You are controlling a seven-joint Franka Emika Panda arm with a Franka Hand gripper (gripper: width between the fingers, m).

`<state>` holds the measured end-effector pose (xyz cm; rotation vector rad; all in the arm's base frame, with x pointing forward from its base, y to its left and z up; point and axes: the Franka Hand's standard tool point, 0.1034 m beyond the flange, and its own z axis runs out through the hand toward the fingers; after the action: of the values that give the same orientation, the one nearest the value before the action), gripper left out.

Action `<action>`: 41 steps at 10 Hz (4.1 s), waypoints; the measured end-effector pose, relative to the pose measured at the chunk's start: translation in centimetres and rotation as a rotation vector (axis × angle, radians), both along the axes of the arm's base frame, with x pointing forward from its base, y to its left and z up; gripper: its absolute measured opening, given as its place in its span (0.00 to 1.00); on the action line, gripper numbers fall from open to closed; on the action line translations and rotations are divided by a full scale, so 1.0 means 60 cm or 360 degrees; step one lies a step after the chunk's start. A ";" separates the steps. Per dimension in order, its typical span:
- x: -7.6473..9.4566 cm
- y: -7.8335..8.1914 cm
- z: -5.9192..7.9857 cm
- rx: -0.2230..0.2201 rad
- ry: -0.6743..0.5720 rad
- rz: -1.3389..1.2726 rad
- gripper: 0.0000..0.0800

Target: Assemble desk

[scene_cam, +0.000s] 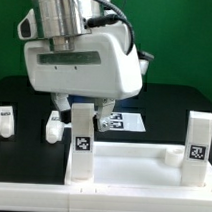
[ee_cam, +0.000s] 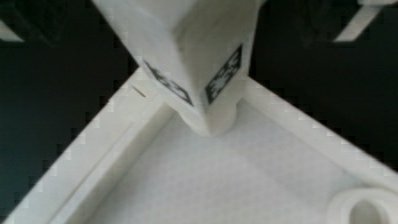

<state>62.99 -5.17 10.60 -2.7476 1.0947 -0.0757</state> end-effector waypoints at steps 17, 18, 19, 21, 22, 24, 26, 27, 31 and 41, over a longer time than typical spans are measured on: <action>-0.001 0.001 -0.002 0.0182 0.0171 -0.1371 0.36; 0.001 0.000 -0.002 0.0146 0.0128 -0.1213 0.36; 0.003 0.000 -0.004 0.0086 0.0050 -0.0980 0.58; 0.005 0.002 -0.004 -0.0025 -0.0047 -0.0326 0.74; 0.004 0.001 -0.005 -0.0022 -0.0046 -0.0332 0.80; 0.004 -0.001 -0.005 -0.0057 -0.0074 -0.0115 0.81; 0.001 0.002 -0.005 -0.0183 -0.0103 0.0591 0.81; 0.001 0.001 -0.005 -0.0183 -0.0092 0.0736 0.81; 0.003 -0.002 -0.005 -0.0172 -0.0076 0.0526 0.35; 0.000 -0.005 -0.007 0.0100 0.0156 -0.1371 0.45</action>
Offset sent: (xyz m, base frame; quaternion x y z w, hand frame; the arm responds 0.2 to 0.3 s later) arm 0.0000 0.0000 0.0000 0.0000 0.0000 0.0650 0.9979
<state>62.97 -5.46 10.20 -2.0411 2.1653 -0.0186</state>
